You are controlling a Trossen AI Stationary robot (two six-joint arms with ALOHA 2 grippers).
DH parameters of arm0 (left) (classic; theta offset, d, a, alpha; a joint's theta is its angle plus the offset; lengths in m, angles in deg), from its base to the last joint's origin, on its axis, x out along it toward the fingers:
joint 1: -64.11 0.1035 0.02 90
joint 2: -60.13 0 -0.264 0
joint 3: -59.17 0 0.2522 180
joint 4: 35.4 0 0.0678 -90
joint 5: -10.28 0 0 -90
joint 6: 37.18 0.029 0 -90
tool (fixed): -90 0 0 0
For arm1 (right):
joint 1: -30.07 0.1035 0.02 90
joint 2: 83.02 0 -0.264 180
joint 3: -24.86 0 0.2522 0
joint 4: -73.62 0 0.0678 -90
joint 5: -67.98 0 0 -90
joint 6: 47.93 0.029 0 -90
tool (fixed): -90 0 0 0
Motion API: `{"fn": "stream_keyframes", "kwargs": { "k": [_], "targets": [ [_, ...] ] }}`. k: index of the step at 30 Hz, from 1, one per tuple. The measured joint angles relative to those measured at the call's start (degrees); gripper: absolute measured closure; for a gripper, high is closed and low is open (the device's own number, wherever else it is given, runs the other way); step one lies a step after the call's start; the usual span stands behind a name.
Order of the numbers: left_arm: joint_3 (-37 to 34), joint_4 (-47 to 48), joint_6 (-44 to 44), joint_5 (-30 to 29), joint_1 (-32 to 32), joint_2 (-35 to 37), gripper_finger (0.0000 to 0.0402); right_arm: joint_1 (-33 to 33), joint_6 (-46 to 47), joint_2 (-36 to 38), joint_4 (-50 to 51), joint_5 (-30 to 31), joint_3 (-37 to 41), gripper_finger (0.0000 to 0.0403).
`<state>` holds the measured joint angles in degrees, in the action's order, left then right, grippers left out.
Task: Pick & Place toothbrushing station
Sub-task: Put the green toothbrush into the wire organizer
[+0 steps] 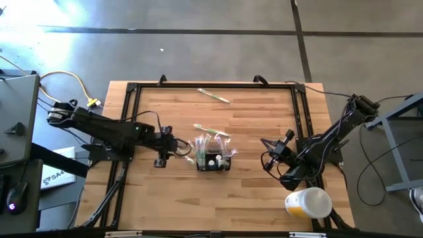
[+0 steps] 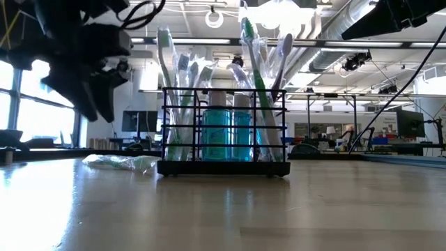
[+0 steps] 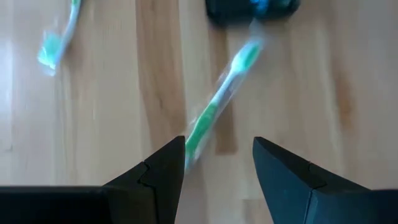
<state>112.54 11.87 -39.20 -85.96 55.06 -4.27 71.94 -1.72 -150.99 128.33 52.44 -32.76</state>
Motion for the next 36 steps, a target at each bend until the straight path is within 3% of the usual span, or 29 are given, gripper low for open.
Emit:
{"fn": "stream_keyframes", "kwargs": {
  "k": [9, 21, 36],
  "targets": [
    [-5.35, -8.42, 1.65, -1.51, 1.19, 0.06, 0.0220, -0.02, 0.00, 0.00, 0.04, -0.92, 0.00, 0.0401],
    [-5.35, -8.18, 0.27, -2.51, 1.17, -0.27, 0.0219, -5.28, -2.26, 0.00, -3.29, -2.88, 0.00, 0.0401],
    [-5.35, -13.32, 7.89, -2.05, 1.19, -11.37, 0.0219, -8.58, -16.51, 0.00, -15.68, -8.97, -0.02, 0.0401]
  ]
}}
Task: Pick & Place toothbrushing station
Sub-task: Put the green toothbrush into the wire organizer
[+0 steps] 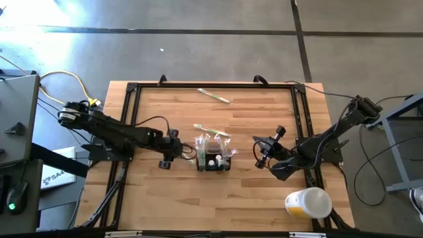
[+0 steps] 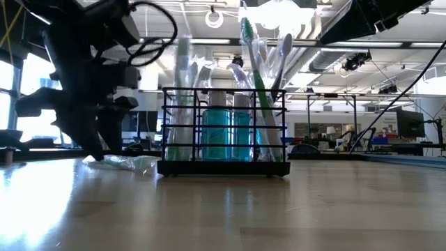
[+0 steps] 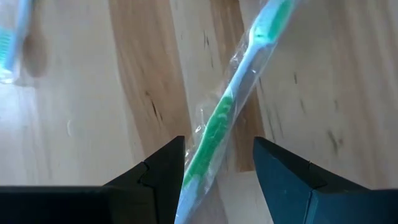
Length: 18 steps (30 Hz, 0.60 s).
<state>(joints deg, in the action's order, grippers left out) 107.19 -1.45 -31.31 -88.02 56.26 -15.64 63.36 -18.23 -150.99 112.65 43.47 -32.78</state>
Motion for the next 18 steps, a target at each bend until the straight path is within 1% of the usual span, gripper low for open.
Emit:
{"fn": "stream_keyframes", "kwargs": {
  "k": [6, 12, 15, 18],
  "targets": [
    [0.04, -1.36, -0.08, -0.37, 0.00, -3.62, 0.0219, -0.01, -0.58, 0.00, -0.33, -0.27, 0.00, 0.0401],
    [0.11, -1.91, -0.10, -0.25, 0.00, -4.33, 0.0222, -0.30, -1.48, 0.00, -0.71, -0.37, 0.00, 0.0401],
    [0.11, -1.67, -0.76, 0.24, 0.00, -4.37, 0.0244, -0.62, -1.52, 0.00, -0.71, -1.03, 0.00, 0.0401],
    [0.11, -0.92, -1.83, 1.49, 0.00, -4.39, 0.0286, -0.74, -1.52, 0.00, -0.71, -1.44, 0.00, 0.0401]
  ]
}}
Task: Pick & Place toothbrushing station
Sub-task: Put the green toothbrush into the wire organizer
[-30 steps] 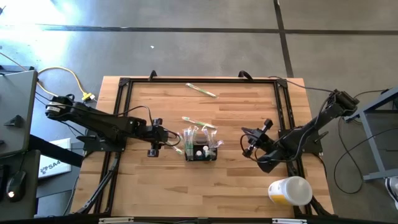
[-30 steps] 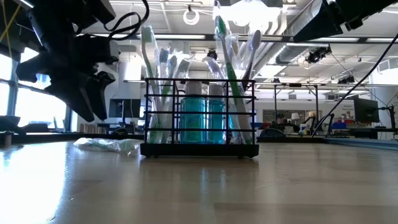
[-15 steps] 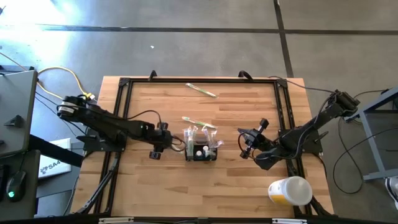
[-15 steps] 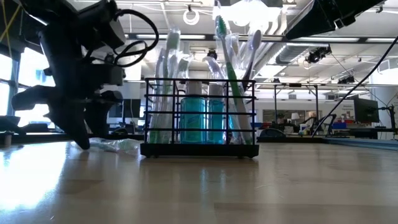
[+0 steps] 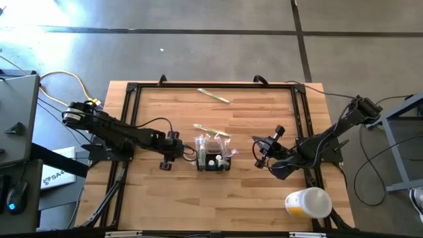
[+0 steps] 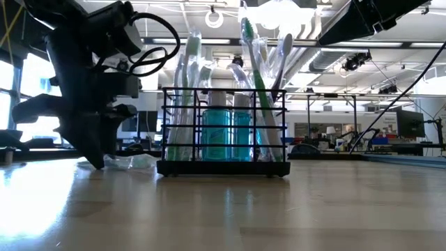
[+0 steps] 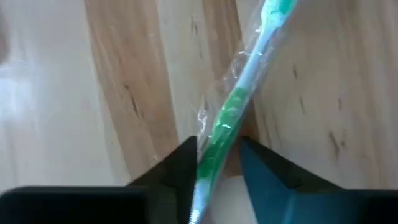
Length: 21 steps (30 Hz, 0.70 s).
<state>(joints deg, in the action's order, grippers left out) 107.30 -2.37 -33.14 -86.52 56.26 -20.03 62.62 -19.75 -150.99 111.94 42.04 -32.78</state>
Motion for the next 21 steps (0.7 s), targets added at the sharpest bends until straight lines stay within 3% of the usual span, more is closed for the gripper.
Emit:
{"fn": "stream_keyframes", "kwargs": {
  "k": [6, 21],
  "targets": [
    [0.11, 1.61, -1.16, 4.35, 0.03, -0.02, 0.0384, 0.00, -0.11, 0.00, 0.01, -0.14, 0.00, 0.0401],
    [3.01, 17.49, -16.17, 9.24, -6.60, 3.01, 0.0398, 0.07, -3.02, 0.00, 0.02, -1.25, 0.00, 0.0401]
  ]
}}
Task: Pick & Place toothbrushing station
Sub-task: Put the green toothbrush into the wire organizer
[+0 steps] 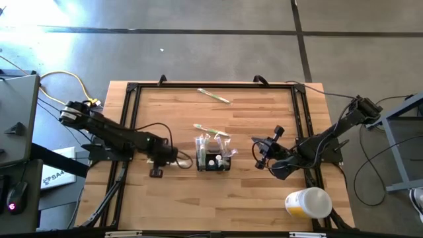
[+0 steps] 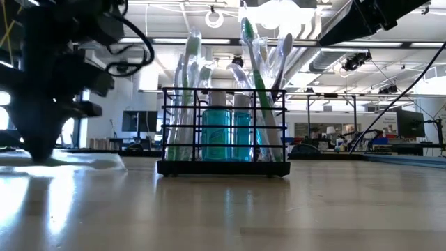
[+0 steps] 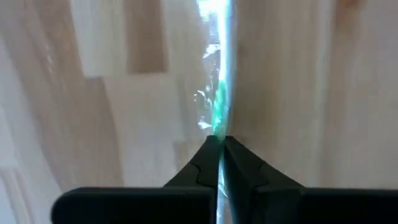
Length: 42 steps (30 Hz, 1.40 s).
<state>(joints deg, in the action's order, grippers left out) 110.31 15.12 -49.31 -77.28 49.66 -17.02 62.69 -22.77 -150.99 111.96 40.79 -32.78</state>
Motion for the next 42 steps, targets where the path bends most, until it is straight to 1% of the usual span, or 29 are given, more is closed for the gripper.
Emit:
{"fn": "stream_keyframes", "kwargs": {
  "k": [5, 10, 14, 19, 24, 27, 30, 34, 37, 40, 42],
  "targets": [
    [4.34, 8.19, -5.22, -3.00, -4.25, 1.72, 0.0396, -0.03, -1.50, 0.00, -0.02, -1.51, 0.00, 0.0401],
    [7.87, 8.95, -6.62, -3.43, -7.56, 2.41, 0.0397, -0.04, -1.74, 0.00, -0.21, -3.30, 0.00, 0.0401],
    [9.60, 9.93, -6.85, -5.57, -9.20, 2.38, 0.0398, 0.00, -2.64, 0.00, -1.26, -3.80, 0.00, 0.0401],
    [11.07, 11.84, -8.41, -5.88, -9.69, 2.36, 0.0400, 0.00, -4.37, 0.00, -2.88, -7.78, 0.00, 0.0401],
    [15.40, 15.43, -10.22, -6.01, -11.77, 2.36, 0.0400, 0.00, -4.81, 0.00, -3.71, -7.80, 0.00, 0.0401],
    [19.17, 17.45, -10.25, -7.49, -13.95, 2.36, 0.0401, 0.00, -5.83, 0.00, -4.19, -8.05, 0.00, 0.0401],
    [23.07, 19.41, -10.22, -9.82, -16.62, 2.36, 0.0401, 0.00, -7.56, 0.00, -5.22, -9.57, 0.00, 0.0401],
    [27.43, 21.47, -10.22, -13.59, -19.91, 2.39, 0.0401, 0.00, -12.71, 0.00, -9.04, -14.68, 0.00, 0.0401],
    [30.32, 21.78, -9.36, -15.55, -22.11, 2.41, 0.0401, 0.02, -15.74, 0.02, -12.43, -17.15, 0.00, 0.0398],
    [31.62, 19.82, -5.49, -16.86, -23.54, 2.41, 0.0401, 0.00, -18.49, 0.02, -14.41, -19.12, 0.00, 0.0382],
    [31.66, 17.55, -1.97, -16.94, -23.49, 2.41, 0.0401, 0.00, -19.39, 0.02, -15.78, -20.81, 0.00, 0.0360]
  ]
}}
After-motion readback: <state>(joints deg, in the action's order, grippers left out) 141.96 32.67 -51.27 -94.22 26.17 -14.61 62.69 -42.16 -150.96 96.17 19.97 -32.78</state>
